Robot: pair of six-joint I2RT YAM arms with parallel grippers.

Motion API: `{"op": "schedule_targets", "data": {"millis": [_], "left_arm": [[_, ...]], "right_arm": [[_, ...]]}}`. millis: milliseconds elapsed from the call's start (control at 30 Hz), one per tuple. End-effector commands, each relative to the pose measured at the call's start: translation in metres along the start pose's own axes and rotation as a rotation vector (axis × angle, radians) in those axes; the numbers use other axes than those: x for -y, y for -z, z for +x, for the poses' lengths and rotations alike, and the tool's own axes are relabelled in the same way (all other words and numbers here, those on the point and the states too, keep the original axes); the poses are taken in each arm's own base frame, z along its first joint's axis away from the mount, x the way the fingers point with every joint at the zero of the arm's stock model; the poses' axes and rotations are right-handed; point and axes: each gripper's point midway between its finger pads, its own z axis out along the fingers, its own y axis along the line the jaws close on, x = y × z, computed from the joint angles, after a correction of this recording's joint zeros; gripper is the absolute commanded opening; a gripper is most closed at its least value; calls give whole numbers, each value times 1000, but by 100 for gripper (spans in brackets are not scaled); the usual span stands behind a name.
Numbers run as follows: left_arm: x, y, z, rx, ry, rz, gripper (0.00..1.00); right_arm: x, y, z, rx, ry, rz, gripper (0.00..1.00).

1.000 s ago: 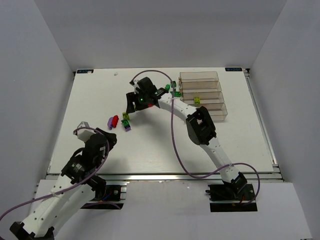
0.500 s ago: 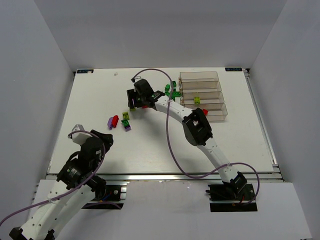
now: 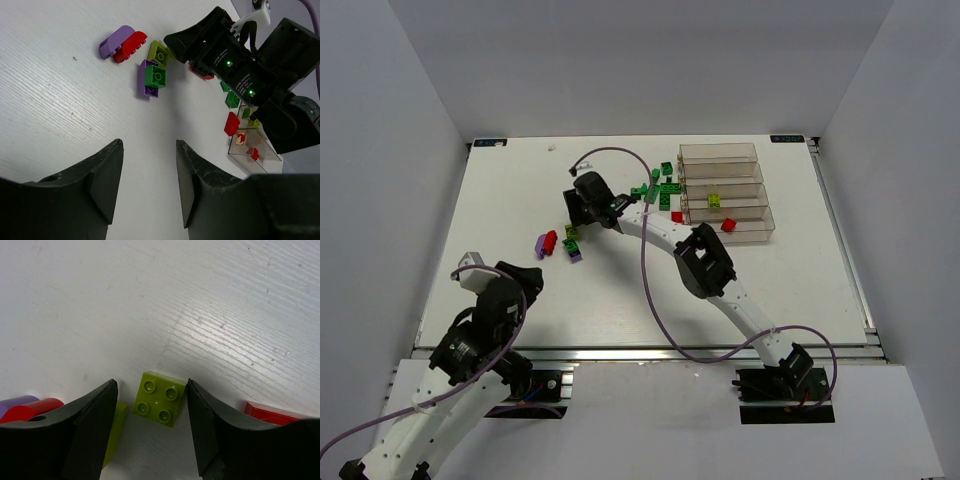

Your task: Sort the legos into containers by color

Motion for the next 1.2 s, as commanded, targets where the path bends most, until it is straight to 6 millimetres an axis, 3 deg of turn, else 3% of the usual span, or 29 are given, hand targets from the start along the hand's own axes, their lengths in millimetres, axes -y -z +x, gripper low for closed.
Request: {"op": "schedule_targets", "data": {"millis": [0,200,300,400,433,500,533,600,633,733,800,833,867,900,933,967,1000,1067,1100,1167], "left_arm": [[4,6,-15,47,30,3,56],[2,5,-15,49,29,1,57],[1,4,-13,44,30,-2,57],[2,1,-9,33,27,-1,57],[3,1,-8,30,23,-1,57],[7,-2,-7,28,16,5,57],[9,-2,-8,27,13,8,56],[14,-5,-6,21,2,16,57],[15,-7,-4,16,-3,16,57],[23,-13,5,-16,-20,41,56],[30,-15,9,-32,-25,63,57],[31,-17,11,-40,-30,63,56],[33,-19,13,-42,-36,70,56],[34,-20,14,-48,-37,74,56],[35,-21,16,-54,-43,73,56],[37,-22,16,-53,-44,78,56],[37,-22,16,-53,-47,78,56],[38,-23,16,-53,-47,81,57],[38,-23,17,-52,-50,80,57],[38,-25,16,-49,-50,78,56]], "right_arm": [[10,0,-17,62,47,68,62],[16,1,2,0,127,61,41],[8,7,-2,-3,172,14,30],[-9,22,-20,18,207,-74,21],[-18,35,-36,42,213,-116,16],[-34,52,-45,39,225,-243,9],[-43,74,-65,70,231,-299,1],[-55,98,-70,61,247,-440,0],[-61,124,-91,103,271,-489,0],[-57,172,-104,110,295,-620,0],[-36,191,-106,93,276,-640,0],[-28,211,-117,111,272,-639,0],[-14,213,-104,88,295,-629,0],[10,221,-104,86,289,-607,0],[22,240,-112,112,306,-589,0],[40,241,-97,81,311,-567,0],[71,249,-96,72,285,-515,0],[105,265,-84,57,284,-446,0],[138,272,-82,57,266,-367,0],[168,288,-75,48,266,-281,0]]}}
